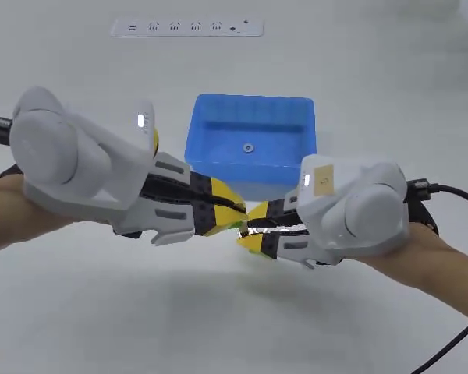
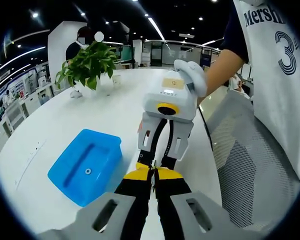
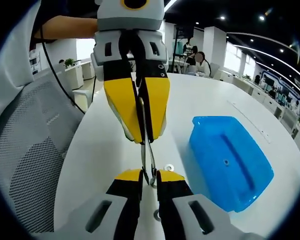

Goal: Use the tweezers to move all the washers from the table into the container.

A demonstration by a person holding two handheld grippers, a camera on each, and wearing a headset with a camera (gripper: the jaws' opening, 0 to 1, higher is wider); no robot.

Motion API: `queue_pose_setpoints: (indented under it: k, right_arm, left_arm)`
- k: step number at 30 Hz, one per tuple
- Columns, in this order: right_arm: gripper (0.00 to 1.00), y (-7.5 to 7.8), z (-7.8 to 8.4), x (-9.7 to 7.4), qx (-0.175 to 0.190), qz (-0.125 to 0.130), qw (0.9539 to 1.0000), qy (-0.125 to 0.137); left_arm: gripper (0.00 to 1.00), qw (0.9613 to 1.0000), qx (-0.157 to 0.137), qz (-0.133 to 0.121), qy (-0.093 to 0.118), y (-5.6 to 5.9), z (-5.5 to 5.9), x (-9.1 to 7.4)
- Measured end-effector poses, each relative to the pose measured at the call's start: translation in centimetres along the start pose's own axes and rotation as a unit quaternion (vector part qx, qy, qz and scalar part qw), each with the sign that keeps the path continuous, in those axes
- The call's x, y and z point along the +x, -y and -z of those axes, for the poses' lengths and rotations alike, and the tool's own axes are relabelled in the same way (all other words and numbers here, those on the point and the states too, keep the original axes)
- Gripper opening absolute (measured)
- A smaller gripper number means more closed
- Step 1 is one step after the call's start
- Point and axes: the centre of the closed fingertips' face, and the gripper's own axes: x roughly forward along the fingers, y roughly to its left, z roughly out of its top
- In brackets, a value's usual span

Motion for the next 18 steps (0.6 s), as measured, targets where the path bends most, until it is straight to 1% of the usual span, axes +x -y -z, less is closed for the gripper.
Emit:
queue_pose_setpoints:
  k: [1,2,3,4,6,7,12,15,18]
  right_arm:
    - [0.12,-0.1,-0.5,-0.01,0.007,-0.005,0.9999,0.015]
    - [0.13,0.12,-0.53,-0.23,0.011,-0.004,0.9998,0.013]
    - [0.14,0.18,-0.5,-0.18,0.007,-0.001,0.9999,0.012]
    - [0.13,0.12,-0.41,-0.08,-0.002,-0.003,1.0,0.007]
    - [0.11,-0.21,-0.27,0.15,-0.008,-0.011,0.9999,0.001]
    - [0.11,-0.13,-0.1,0.21,-0.02,-0.007,0.9997,-0.007]
    - [0.11,-0.03,0.0,0.19,-0.019,-0.004,0.9998,-0.011]
    - [0.1,-0.16,0.02,0.19,-0.029,-0.001,0.9994,-0.018]
    - [0.1,-0.23,0.05,0.15,-0.032,0.0,0.9993,-0.018]
  left_arm:
    - [0.06,1.0,0.002,0.001,0.0,0.01,-0.01,0.03]
    - [0.06,1.0,0.001,0.002,0.0,-0.01,-0.03,0.08]
    - [0.06,1.0,-0.004,0.006,-0.002,0.1,0.06,0.11]
    - [0.06,1.0,-0.002,0.004,-0.001,-0.12,0.01,0.16]
    - [0.06,1.0,-0.004,0.005,0.0,-0.25,0.0,0.19]
    - [0.06,1.0,-0.003,0.005,0.0,-0.29,-0.05,0.23]
    - [0.06,1.0,-0.002,0.009,-0.003,-0.3,-0.07,0.31]
    - [0.06,0.9999,-0.001,0.011,-0.006,-0.15,-0.11,0.38]
    - [0.06,0.9998,0.002,0.015,-0.014,0.1,-0.04,0.31]
